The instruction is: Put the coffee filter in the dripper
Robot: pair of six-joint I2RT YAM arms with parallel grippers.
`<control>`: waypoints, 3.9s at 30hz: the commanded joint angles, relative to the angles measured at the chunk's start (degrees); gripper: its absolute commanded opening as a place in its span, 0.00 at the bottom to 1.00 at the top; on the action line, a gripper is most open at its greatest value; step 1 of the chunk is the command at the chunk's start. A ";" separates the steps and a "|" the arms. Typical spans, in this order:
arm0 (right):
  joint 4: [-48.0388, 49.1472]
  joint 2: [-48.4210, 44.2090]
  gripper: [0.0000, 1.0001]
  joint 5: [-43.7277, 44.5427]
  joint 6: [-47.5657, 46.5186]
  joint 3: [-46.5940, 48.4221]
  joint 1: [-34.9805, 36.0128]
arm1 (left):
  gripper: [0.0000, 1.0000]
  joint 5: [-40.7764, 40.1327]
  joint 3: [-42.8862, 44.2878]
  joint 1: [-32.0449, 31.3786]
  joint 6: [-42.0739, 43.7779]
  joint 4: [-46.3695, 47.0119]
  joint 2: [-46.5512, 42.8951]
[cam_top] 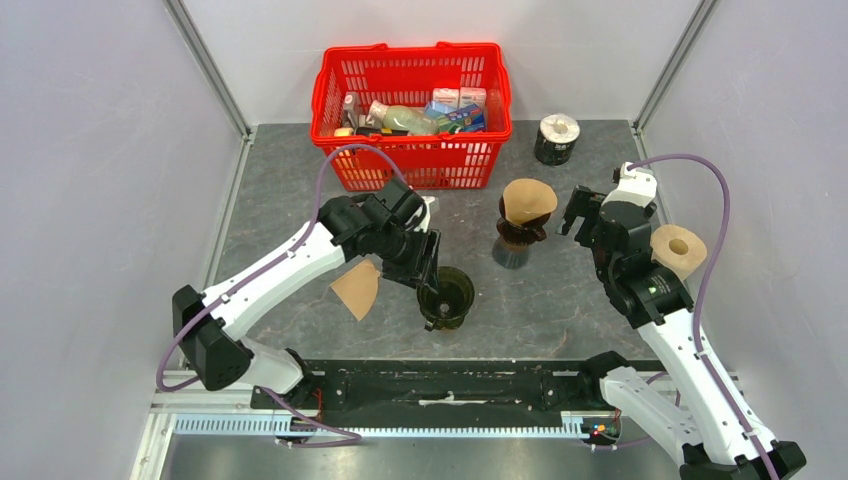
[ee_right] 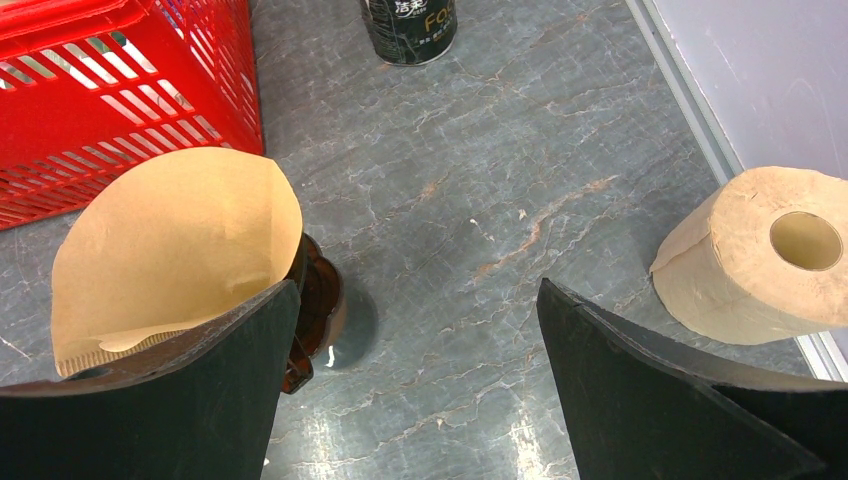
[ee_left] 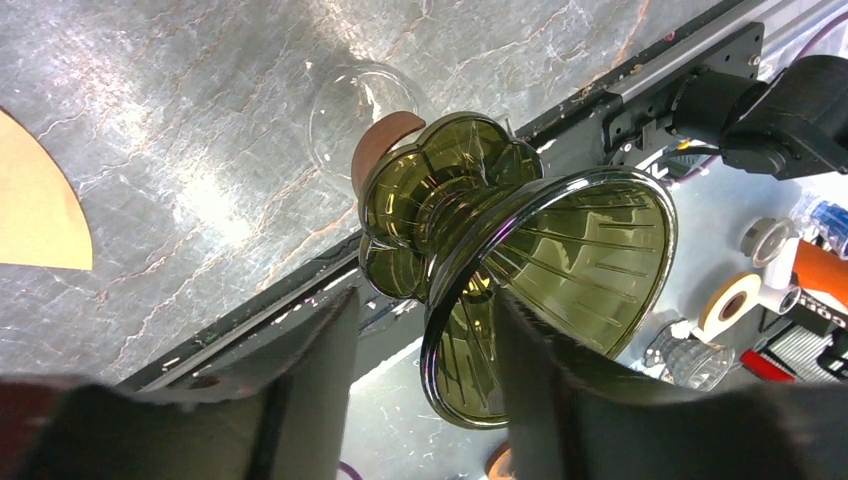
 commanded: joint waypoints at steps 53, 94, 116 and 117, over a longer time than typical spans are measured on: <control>0.49 0.20 0.97 2.77 -0.20 -0.15 0.12 | 0.86 -28.07 -37.31 24.97 -22.39 26.60 5.03; 2.68 -2.59 0.97 -5.90 -1.09 -0.24 0.14 | 0.21 -20.65 -24.58 24.97 -16.85 23.97 -10.06; 17.21 21.16 0.86 -49.23 -1.91 15.44 16.70 | 0.23 -2.08 -16.80 19.64 -19.05 50.21 -16.38; 18.92 21.76 0.86 -48.14 -2.32 15.64 17.52 | 0.23 -2.04 -16.86 19.50 -19.13 50.53 -16.09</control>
